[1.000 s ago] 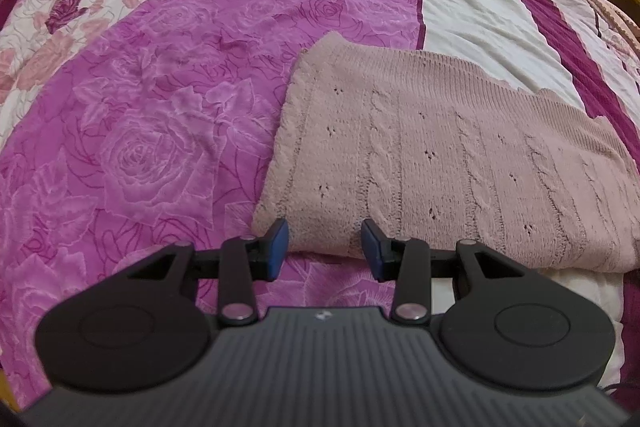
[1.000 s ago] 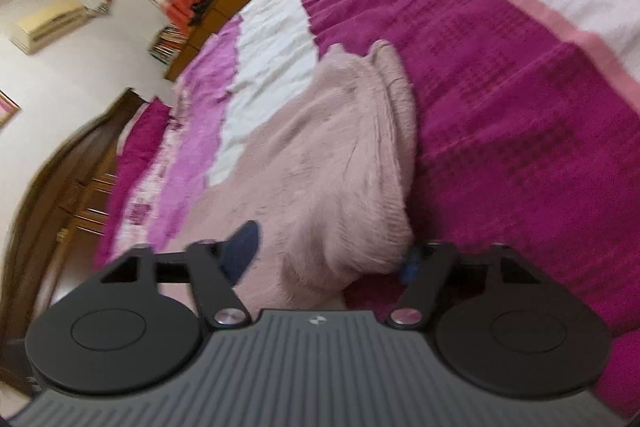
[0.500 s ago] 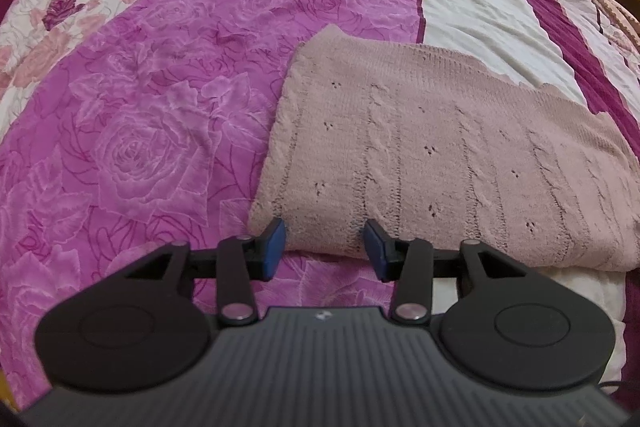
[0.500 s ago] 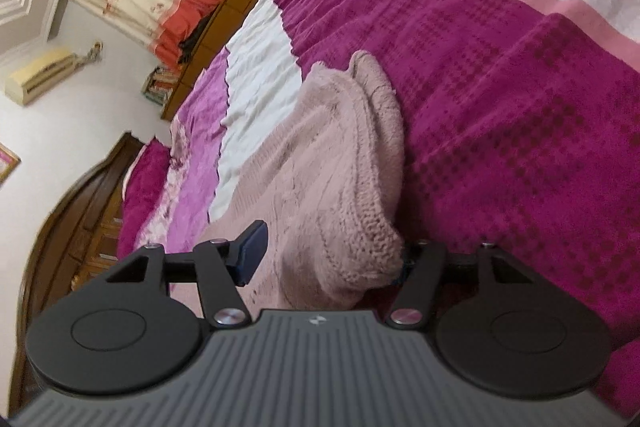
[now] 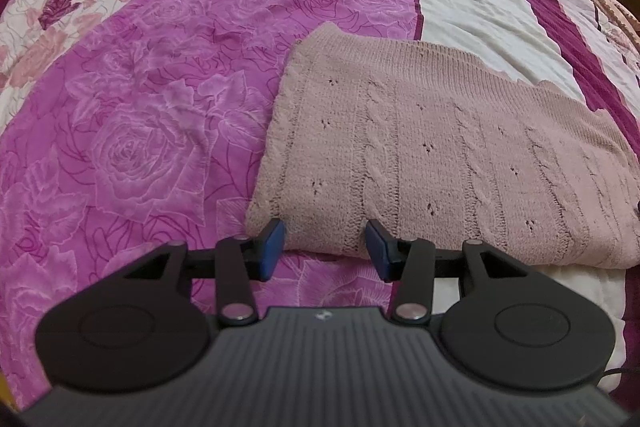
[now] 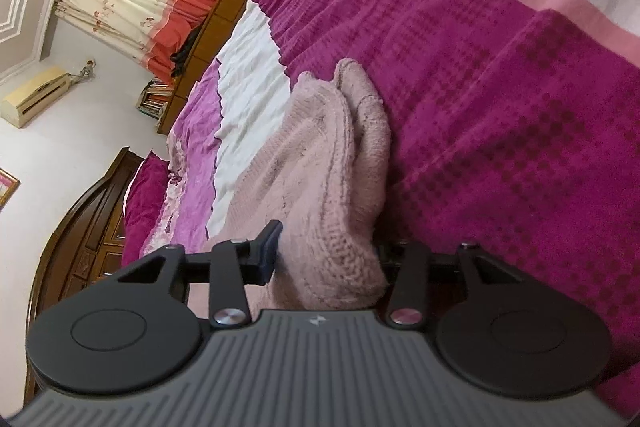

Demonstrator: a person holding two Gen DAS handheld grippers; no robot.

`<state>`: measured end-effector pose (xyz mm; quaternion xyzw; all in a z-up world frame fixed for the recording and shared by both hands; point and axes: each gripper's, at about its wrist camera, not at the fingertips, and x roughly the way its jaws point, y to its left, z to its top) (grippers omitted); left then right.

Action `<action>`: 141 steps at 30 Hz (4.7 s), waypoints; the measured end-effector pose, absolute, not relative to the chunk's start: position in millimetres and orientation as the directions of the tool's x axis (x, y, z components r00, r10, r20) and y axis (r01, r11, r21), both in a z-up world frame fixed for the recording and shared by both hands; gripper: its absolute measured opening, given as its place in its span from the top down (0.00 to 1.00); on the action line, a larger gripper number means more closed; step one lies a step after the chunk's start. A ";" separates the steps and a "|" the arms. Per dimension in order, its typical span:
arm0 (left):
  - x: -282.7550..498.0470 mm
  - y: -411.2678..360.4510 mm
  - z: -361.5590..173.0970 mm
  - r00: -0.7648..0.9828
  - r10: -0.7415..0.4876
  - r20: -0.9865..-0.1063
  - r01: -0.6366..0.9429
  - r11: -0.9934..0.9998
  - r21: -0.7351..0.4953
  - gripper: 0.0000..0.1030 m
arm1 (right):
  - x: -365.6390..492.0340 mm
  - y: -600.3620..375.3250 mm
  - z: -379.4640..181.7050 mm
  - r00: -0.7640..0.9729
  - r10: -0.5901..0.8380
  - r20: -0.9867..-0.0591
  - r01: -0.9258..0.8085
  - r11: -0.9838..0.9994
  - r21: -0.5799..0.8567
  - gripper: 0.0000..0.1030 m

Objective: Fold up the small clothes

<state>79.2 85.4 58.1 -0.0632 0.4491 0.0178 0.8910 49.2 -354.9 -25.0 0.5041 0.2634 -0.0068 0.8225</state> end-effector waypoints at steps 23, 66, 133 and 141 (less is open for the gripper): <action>78.3 94.8 64.7 0.597 -0.041 -0.801 -0.097 0.988 -0.124 0.54 | 68.2 -339.1 18.6 0.876 0.303 -0.374 0.123 0.610 0.783 0.69; 61.5 182.5 75.5 0.622 0.014 -0.783 -0.223 0.962 -0.160 0.54 | 140.8 -80.5 70.2 0.686 0.639 -0.347 -0.229 0.642 0.731 0.70; 143.4 49.3 86.8 0.708 -0.203 -0.676 0.279 0.960 0.004 0.78 | 47.7 -182.0 49.6 0.775 0.390 -0.497 -0.020 0.802 0.598 0.24; 155.7 111.1 89.1 0.741 -0.174 -0.649 0.067 0.980 -0.187 0.85 | 49.7 -181.3 46.4 0.774 0.381 -0.505 -0.009 0.804 0.594 0.24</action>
